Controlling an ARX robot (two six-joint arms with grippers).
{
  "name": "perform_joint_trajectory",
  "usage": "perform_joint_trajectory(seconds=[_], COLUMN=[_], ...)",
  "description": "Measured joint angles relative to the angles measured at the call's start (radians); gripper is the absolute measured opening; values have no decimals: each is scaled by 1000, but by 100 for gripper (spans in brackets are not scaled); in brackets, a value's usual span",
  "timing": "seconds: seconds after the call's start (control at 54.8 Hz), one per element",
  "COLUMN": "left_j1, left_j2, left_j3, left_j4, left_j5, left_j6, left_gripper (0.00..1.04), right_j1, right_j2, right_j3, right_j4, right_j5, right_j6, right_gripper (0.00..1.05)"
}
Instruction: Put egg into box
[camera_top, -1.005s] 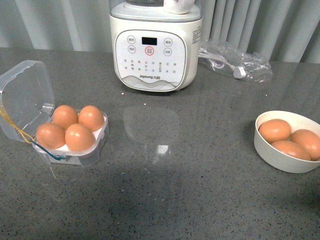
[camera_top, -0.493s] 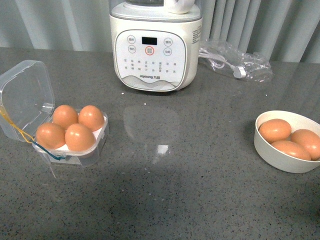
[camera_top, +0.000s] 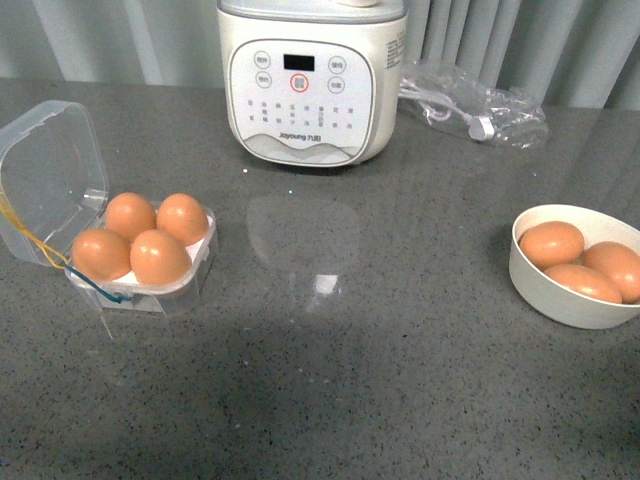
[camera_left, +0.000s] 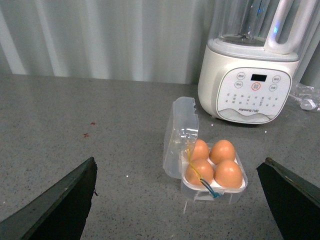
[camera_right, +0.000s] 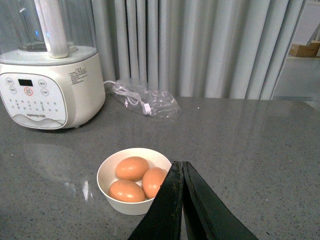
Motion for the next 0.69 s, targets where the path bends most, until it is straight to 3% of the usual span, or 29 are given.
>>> perform_joint_trajectory(seconds=[0.037, 0.146, 0.256, 0.311, 0.42, 0.566, 0.694], left_j1=[0, 0, -34, 5, 74, 128, 141], left_j2=[-1, 0, 150, 286, 538, 1007, 1243], left_j3=[0, 0, 46, 64, 106, 254, 375], left_j4=[0, 0, -84, -41, 113, 322, 310], left_j5=[0, -2, -283, -341, -337, -353, -344], left_j6=[0, 0, -124, -187, -248, -299, -347], left_gripper=[98, 98, 98, 98, 98, 98, 98], right_j1=[0, 0, 0, 0, 0, 0, 0], right_j2=[0, 0, 0, -1, -1, -1, -1], right_j3=[0, 0, 0, 0, 0, 0, 0], right_j4=[-2, -3, -4, -4, -4, -4, -4], right_j5=[0, 0, 0, 0, 0, 0, 0], right_j6=[0, 0, 0, 0, 0, 0, 0], right_gripper=[5, 26, 44, 53, 68, 98, 97])
